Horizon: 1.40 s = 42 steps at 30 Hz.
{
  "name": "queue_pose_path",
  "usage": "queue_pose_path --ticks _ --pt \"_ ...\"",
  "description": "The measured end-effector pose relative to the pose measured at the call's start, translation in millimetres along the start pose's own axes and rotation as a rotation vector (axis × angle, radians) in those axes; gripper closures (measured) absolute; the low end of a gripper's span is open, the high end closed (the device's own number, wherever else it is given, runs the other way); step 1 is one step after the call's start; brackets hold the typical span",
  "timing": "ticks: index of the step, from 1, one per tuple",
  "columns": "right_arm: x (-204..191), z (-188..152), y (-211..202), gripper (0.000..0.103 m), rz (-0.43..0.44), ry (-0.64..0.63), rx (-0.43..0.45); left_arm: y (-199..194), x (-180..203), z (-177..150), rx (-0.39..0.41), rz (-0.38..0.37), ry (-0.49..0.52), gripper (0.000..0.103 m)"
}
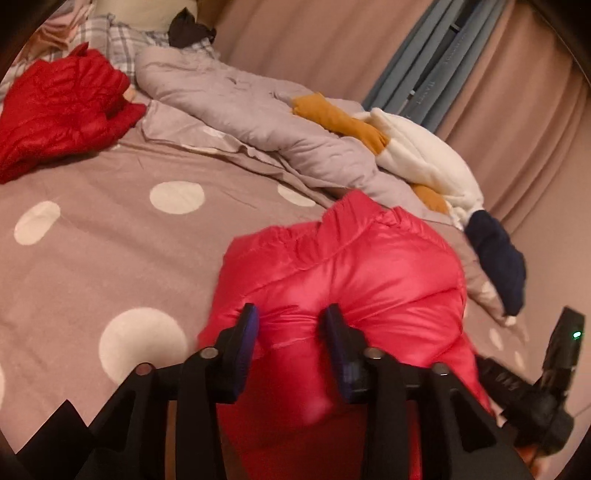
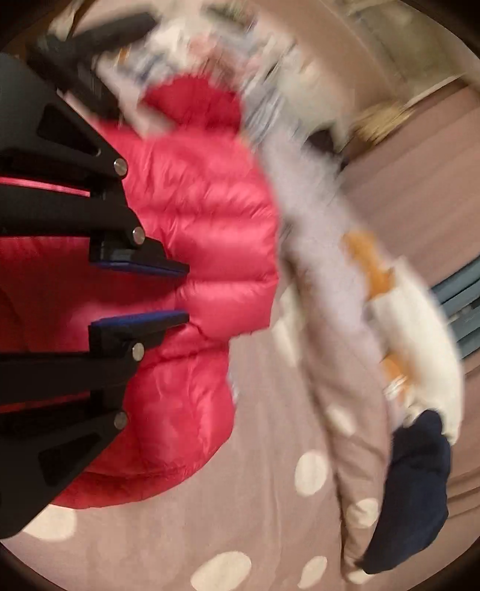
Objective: Fold large clothes
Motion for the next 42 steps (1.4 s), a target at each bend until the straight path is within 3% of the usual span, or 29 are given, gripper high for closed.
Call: queue_pose_path --ticks 3,5,8,10,12,14,16,18,23,28,39,42 --pt "19.3 -11.1 6.1 0.089 0.022 0.102 -0.006 -10.3 13.5 -3.0 0.023 0.052 0.097 0.059" --pt "26.1 -9.6 -4.4 0.089 0.057 0.160 -0.007 -26.2 13.0 1.7 0.026 0.044 0.082 0.059" --pt "39.1 -9.0 -45.3 0.080 0.077 0.228 0.009 -46.5 6.7 12.8 -0.018 -0.028 -0.030 0.059" --pt "40.9 -11.1 -77.7 0.077 0.084 0.205 0.048 -63.8 5.2 14.7 -0.026 -0.098 -0.094 0.059" --pt "40.1 -17.4 -104.1 0.067 0.071 0.170 0.061 -82.3 7.9 9.1 -0.023 -0.135 -0.075 0.059" --pt "38.6 -24.7 -117.9 0.067 0.041 0.165 0.044 -84.7 14.0 -7.7 -0.061 -0.112 0.003 0.059" --pt "38.9 -40.2 -112.3 0.067 0.035 0.136 0.002 -70.7 16.5 -36.3 -0.130 -0.069 0.078 0.057" --pt "40.5 -65.6 -90.9 0.069 0.010 0.094 -0.081 -66.5 13.1 -50.5 -0.127 -0.045 0.098 0.051" --pt "47.6 -91.8 -83.0 0.069 0.044 0.059 -0.005 -65.5 1.0 -49.5 -0.152 -0.075 0.007 0.045" --pt "52.3 -93.7 -78.3 0.070 0.071 0.060 -0.005 -61.3 -3.3 -48.9 -0.150 -0.077 -0.014 0.040" --pt "35.8 -108.2 -85.0 0.069 -0.022 -0.011 0.068 -71.3 12.6 -53.1 -0.050 -0.017 0.143 0.040" --pt "34.4 -101.8 -99.8 0.069 -0.046 -0.005 0.089 -85.9 21.1 -47.3 0.013 0.053 0.267 0.040"
Point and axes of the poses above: each gripper's, at about its wrist camera, not at the fingertips, and y roughly the way its jaws point, x to its right, z to its top, the point moved 2 cm from there along y, roughly the way its jaws point, and after that the axes turned 13 degrees about x, right-handed, at the moved point
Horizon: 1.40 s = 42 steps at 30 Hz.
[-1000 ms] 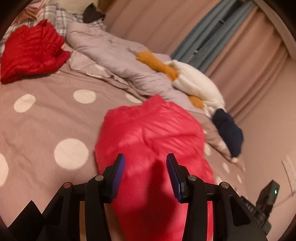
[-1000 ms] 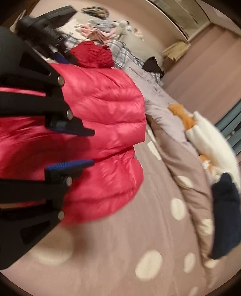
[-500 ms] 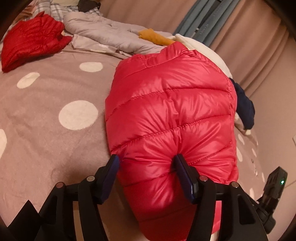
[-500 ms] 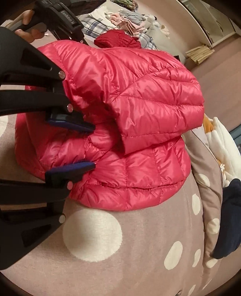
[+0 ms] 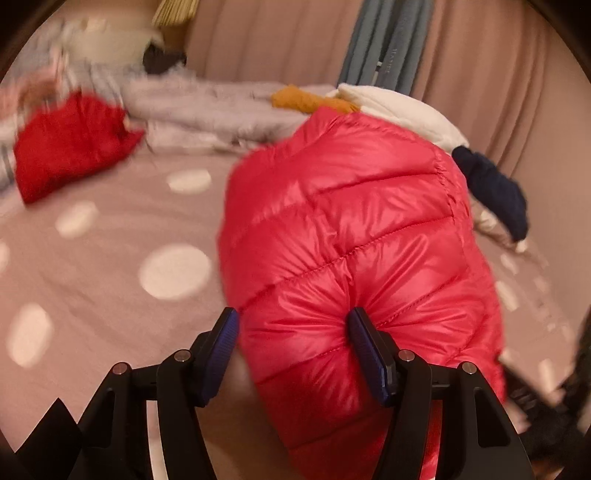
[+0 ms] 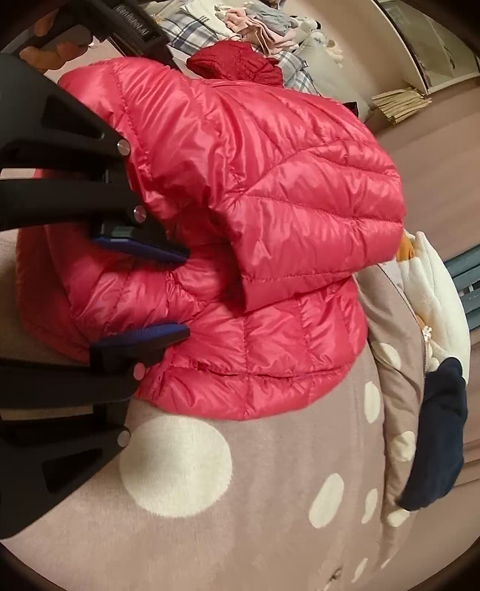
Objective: Fold large clothes
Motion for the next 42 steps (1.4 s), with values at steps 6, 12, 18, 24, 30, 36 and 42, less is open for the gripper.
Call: queue_pose_path --ticks 6,12,18,24,30,36,42 --pt "-0.2 28.5 -48.9 0.066 -0.005 0.041 0.027 -49.0 4.2 22.8 0.095 0.102 0.108 0.045" --pt "-17.5 63.0 -127.6 0.065 0.015 -0.017 0.141 -129.2 3.9 58.7 0.223 0.008 0.006 0.046" --pt "-37.4 79.4 -197.0 0.056 0.031 -0.131 0.263 -183.0 6.3 77.2 0.322 0.018 -0.039 0.046" --pt "-53.8 84.1 -254.4 0.050 0.061 -0.200 0.354 -222.1 9.9 79.0 0.373 0.023 0.003 0.045" --pt "-64.0 78.7 -292.3 0.005 0.101 -0.236 0.441 -251.0 -5.5 79.6 0.407 -0.086 -0.099 0.008" --pt "-72.8 71.9 -305.1 0.000 0.050 -0.304 0.449 -250.5 1.8 75.3 0.383 -0.161 -0.050 0.001" --pt "-76.9 68.9 -315.3 0.000 0.050 -0.291 0.473 -244.0 4.3 71.4 0.348 -0.097 -0.037 0.001"
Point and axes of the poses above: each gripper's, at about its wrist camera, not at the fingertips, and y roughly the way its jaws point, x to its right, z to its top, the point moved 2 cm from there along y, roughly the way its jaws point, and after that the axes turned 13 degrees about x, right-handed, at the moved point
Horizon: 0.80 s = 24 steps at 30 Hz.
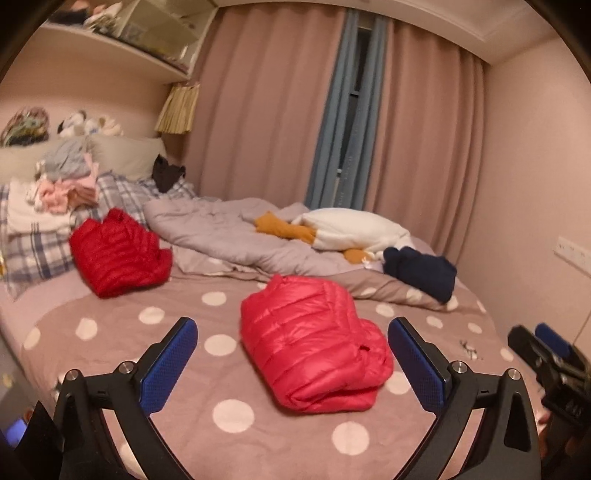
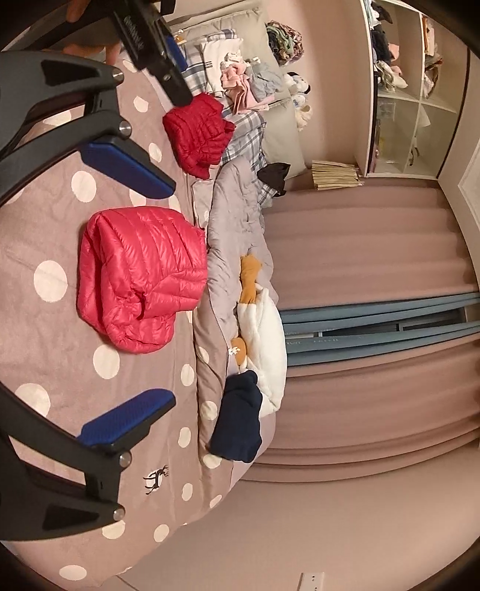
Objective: Fold large clothes
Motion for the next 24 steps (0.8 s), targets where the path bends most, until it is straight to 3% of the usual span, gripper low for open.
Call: queue_pose_path --ticks 4,9,24 --pt "-8.6 1.2 -5.5 0.000 0.017 -0.021 0.015 -5.1 -6.8 -0.4 -0.023 0.015 -0.058 0.001" --pt "-10.2 1.5 -4.1 0.000 0.026 -0.014 0.019 -13.6 -13.6 2.9 0.019 0.047 -0.104 0.001" --pt "-8.9 0.2 0.5 0.000 0.010 0.012 -0.002 -13.3 -11.2 3.8 0.012 0.042 -0.091 0.001"
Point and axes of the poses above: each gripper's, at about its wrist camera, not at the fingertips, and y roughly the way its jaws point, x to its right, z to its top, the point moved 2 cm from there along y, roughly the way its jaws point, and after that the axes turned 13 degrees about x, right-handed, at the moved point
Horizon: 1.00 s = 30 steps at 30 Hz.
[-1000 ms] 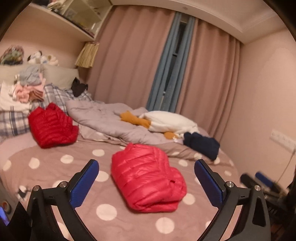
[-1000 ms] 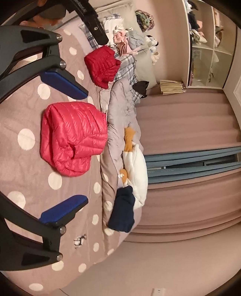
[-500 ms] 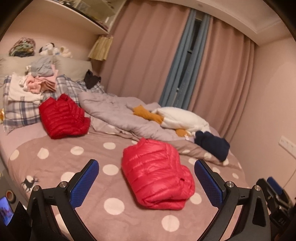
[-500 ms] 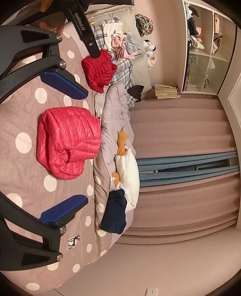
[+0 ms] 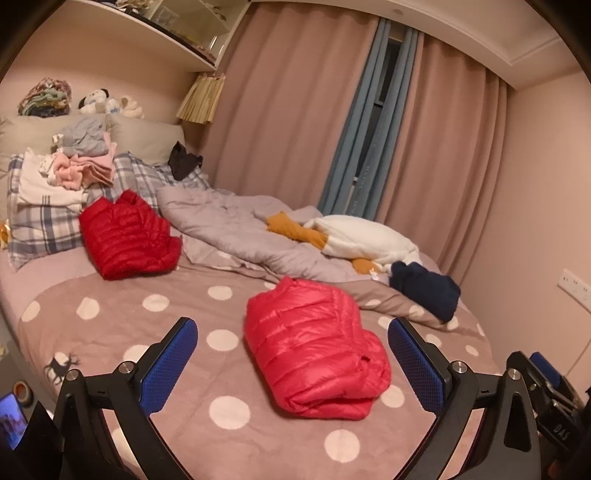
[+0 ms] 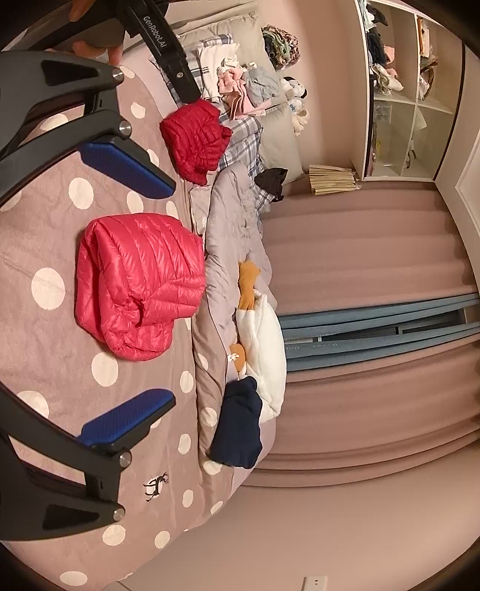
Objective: Fold large clothes
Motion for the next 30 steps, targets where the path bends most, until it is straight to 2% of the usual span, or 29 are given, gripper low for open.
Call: queue_pose_path --ticks 18,24,27,30 --pt "0.6 0.5 3.3 0.000 -0.048 -0.008 -0.003 1.8 3.5 1.2 0.001 0.014 -0.024 0.001" --pt "-0.8 -1.5 7.8 0.000 -0.086 -0.033 -0.024 9.9 3.0 0.3 -0.045 0.017 -0.041 0.001" --pt "-3.4 -0.9 7.7 0.000 -0.071 -0.050 -0.025 11.9 5.1 -1.0 -0.062 0.003 -0.053 0.001" --pt "-3.3 -0.9 7.6 0.000 -0.073 -0.052 -0.025 14.1 10.5 -2.8 -0.068 0.019 -0.030 0.001"
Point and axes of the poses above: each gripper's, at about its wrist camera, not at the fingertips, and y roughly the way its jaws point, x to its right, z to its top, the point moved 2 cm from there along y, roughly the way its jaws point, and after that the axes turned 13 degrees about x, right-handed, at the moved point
